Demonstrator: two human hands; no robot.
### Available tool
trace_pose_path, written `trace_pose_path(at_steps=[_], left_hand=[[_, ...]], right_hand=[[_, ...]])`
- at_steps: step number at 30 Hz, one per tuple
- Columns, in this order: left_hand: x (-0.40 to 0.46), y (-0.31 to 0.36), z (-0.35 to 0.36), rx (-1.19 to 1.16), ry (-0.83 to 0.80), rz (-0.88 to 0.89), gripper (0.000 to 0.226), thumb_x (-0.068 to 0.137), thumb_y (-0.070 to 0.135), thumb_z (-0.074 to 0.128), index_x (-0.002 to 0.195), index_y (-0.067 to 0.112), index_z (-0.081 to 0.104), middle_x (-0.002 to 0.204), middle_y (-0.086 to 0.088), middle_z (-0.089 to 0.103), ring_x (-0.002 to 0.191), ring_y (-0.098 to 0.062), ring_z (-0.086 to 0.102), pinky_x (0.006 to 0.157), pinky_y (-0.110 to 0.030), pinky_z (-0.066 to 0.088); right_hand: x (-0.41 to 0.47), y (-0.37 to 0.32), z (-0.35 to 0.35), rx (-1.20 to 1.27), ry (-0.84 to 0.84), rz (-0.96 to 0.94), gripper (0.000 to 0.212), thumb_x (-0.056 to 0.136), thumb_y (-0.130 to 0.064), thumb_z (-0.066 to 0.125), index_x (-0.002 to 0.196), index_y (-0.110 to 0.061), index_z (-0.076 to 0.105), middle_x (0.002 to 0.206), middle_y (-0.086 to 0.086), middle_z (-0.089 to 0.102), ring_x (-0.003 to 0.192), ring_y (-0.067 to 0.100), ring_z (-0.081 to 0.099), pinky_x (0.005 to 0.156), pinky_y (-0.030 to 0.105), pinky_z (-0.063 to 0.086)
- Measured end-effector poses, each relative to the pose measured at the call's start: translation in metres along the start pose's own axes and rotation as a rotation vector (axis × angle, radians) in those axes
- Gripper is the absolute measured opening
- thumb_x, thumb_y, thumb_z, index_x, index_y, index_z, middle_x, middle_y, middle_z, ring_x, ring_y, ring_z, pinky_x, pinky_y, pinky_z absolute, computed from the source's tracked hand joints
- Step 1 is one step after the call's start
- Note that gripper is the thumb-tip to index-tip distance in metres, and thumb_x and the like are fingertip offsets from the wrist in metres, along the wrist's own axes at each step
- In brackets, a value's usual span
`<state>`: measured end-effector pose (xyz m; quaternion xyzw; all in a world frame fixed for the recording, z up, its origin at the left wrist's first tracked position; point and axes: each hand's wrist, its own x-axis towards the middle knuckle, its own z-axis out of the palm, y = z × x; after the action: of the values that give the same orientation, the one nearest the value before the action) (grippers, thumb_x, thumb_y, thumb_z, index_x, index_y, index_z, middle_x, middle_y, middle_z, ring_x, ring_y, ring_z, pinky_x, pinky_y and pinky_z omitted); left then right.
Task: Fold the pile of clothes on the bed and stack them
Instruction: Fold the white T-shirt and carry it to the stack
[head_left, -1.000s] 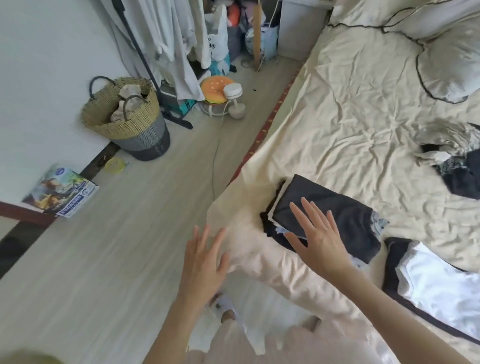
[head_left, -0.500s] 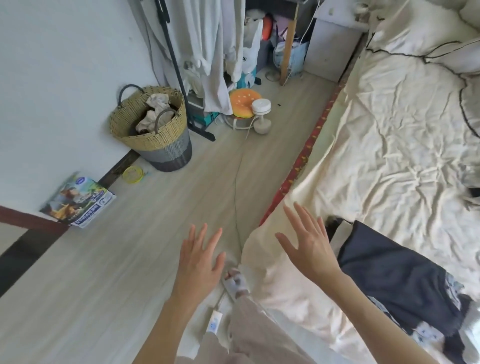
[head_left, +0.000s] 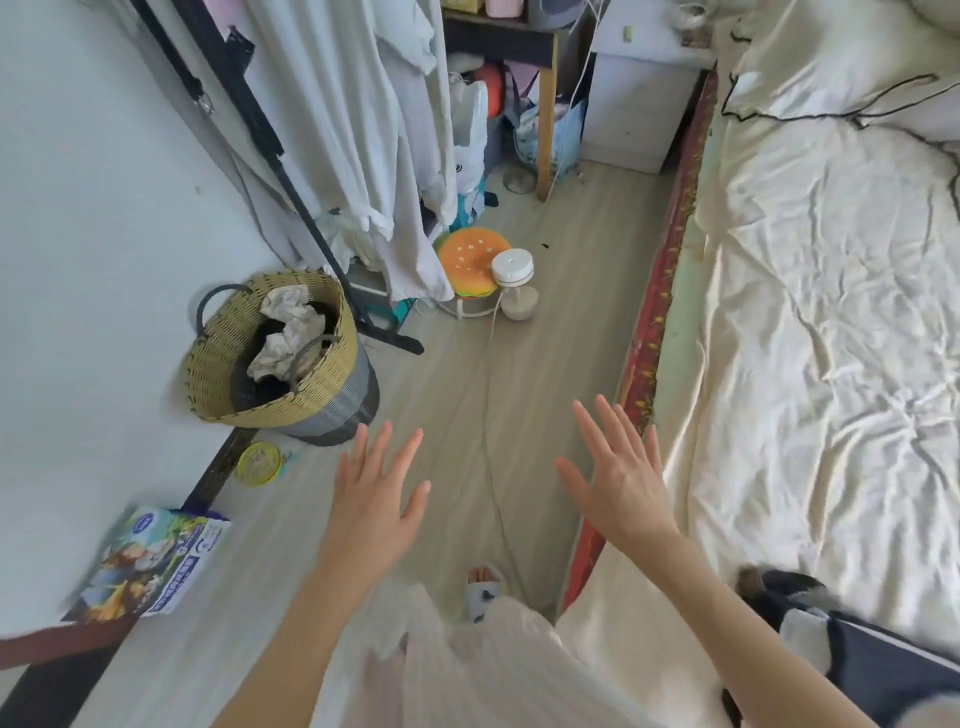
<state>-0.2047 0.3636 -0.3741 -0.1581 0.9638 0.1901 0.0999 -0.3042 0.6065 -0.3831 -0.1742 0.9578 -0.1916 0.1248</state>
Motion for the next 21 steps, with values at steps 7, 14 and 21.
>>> trace_pose_path(at_steps=[7, 14, 21], left_hand=[[0.124, 0.003, -0.032, -0.046, -0.055, 0.030, 0.057, 0.097, 0.043, 0.039, 0.149, 0.032, 0.018, 0.160, 0.000, 0.006, 0.146, -0.021, -0.009, 0.117, -0.042, 0.002], [0.288, 0.043, -0.045, 0.022, -0.215, 0.341, 0.058, 0.097, 0.045, 0.037, 0.150, 0.033, 0.015, 0.160, -0.001, 0.001, 0.146, -0.022, -0.009, 0.117, -0.039, 0.003], [0.448, 0.135, -0.073, 0.172, -0.326, 0.775, 0.057, 0.097, 0.041, 0.042, 0.149, 0.028, 0.023, 0.159, -0.004, 0.011, 0.147, -0.025, 0.000, 0.116, -0.038, 0.008]], right_hand=[[0.080, 0.002, -0.020, -0.054, 0.045, 0.166, 0.068, 0.095, -0.056, 0.035, 0.151, -0.034, 0.004, 0.160, -0.003, 0.002, 0.147, 0.016, -0.004, 0.114, 0.038, -0.016], [0.164, 0.025, -0.044, -0.026, 0.129, 0.480, 0.066, 0.095, -0.058, 0.029, 0.151, -0.035, 0.002, 0.160, -0.004, 0.000, 0.147, 0.015, -0.005, 0.118, 0.043, -0.008], [0.229, 0.042, -0.084, 0.054, 0.328, 0.800, 0.065, 0.095, -0.056, 0.033, 0.151, -0.030, 0.014, 0.160, 0.000, 0.008, 0.147, 0.017, 0.001, 0.118, 0.042, -0.009]])
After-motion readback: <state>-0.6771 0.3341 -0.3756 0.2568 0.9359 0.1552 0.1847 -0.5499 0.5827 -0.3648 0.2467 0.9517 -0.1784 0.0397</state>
